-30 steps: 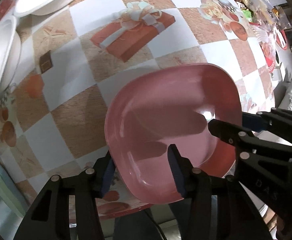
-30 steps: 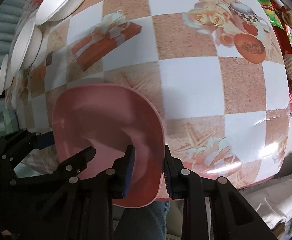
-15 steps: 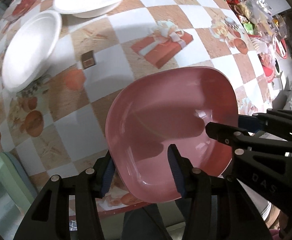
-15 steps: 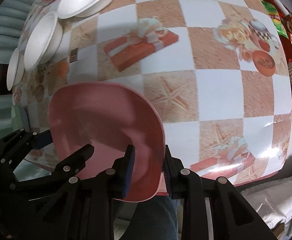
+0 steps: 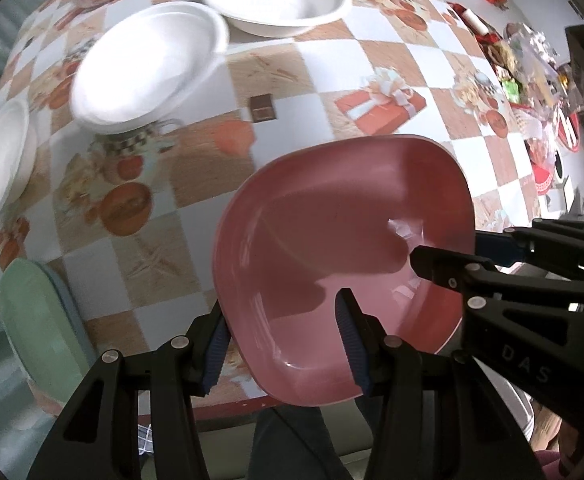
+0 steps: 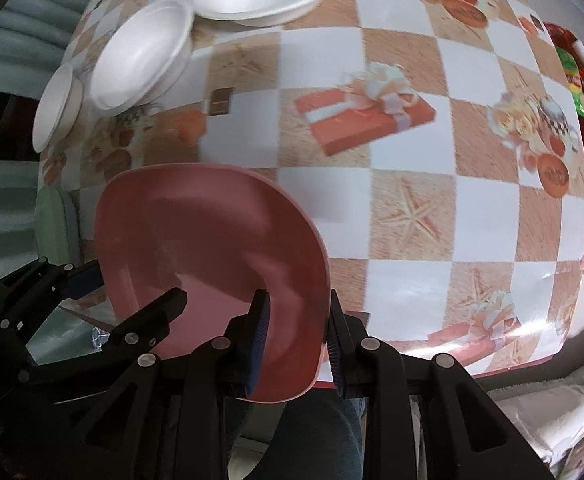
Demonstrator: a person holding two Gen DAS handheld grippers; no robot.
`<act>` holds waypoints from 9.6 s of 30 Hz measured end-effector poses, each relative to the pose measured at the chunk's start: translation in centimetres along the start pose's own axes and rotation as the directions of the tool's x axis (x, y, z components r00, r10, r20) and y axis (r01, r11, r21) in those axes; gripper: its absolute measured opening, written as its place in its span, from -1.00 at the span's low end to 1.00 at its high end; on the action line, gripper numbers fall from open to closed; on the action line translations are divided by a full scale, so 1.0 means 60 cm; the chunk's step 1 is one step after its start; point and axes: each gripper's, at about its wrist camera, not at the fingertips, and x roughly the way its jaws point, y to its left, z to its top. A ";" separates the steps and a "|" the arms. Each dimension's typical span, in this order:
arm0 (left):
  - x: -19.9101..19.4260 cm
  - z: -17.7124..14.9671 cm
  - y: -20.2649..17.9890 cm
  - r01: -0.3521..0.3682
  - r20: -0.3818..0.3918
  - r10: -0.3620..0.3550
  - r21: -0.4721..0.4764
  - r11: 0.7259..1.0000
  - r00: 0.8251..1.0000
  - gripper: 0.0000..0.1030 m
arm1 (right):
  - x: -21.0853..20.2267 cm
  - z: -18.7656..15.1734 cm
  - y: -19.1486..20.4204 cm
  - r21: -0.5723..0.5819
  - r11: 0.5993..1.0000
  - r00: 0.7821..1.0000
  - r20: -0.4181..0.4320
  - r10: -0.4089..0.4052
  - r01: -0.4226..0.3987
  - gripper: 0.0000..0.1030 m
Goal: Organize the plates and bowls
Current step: 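Lift the pink plate with both grippers and carry it over the green plate, then lower the pink plate onto the green plate and open both grippers, then move both grippers toward a white disposable plate on the table, then close both grippers on the rim of the white plate, then lift the white plate with both grippers and carry it over the pink plate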
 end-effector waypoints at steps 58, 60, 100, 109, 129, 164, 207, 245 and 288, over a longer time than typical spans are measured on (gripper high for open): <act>-0.086 -0.148 0.364 -0.133 0.063 0.169 -0.384 0.914 0.984 0.05 | 0.065 0.053 0.489 -0.363 0.931 0.999 -0.033 0.022 -0.032 -0.42; -0.080 -0.146 0.371 -0.136 0.057 0.170 -0.381 0.914 0.984 0.05 | 0.066 0.055 0.491 -0.358 0.933 0.999 -0.035 0.021 -0.032 -0.42; -0.078 -0.109 0.354 -0.067 0.139 0.121 -0.343 0.937 0.983 1.00 | 0.048 0.066 0.350 -0.177 0.982 0.997 -0.053 0.063 -0.071 0.64; -0.092 -0.060 0.284 -0.034 0.152 0.072 -0.240 0.970 0.986 1.00 | 0.025 0.069 0.225 0.022 0.997 0.997 -0.037 0.069 -0.068 0.64; -0.059 0.038 0.163 -0.003 0.087 0.019 -0.180 0.984 0.996 1.00 | 0.001 0.080 0.082 0.193 0.978 0.997 0.010 0.077 -0.077 0.64; 0.030 0.187 0.200 -0.069 0.015 0.078 -0.327 0.942 0.997 1.00 | 0.037 0.243 0.055 0.146 0.986 0.996 0.003 0.084 -0.084 0.64; 0.130 0.297 0.141 -0.054 -0.015 0.052 -0.160 0.986 0.999 -0.23 | 0.039 0.263 0.059 0.010 0.995 0.995 0.002 0.104 -0.104 -0.46; 0.091 0.123 0.082 -0.037 0.067 0.050 -0.171 0.984 0.997 -0.48 | 0.015 0.125 0.089 0.018 0.999 0.999 -0.010 0.032 -0.032 -0.59; -0.164 -0.014 0.317 -0.059 0.214 0.179 -0.469 0.881 0.960 -0.47 | -0.115 0.139 0.399 -0.276 0.961 0.993 0.117 0.031 0.003 -0.58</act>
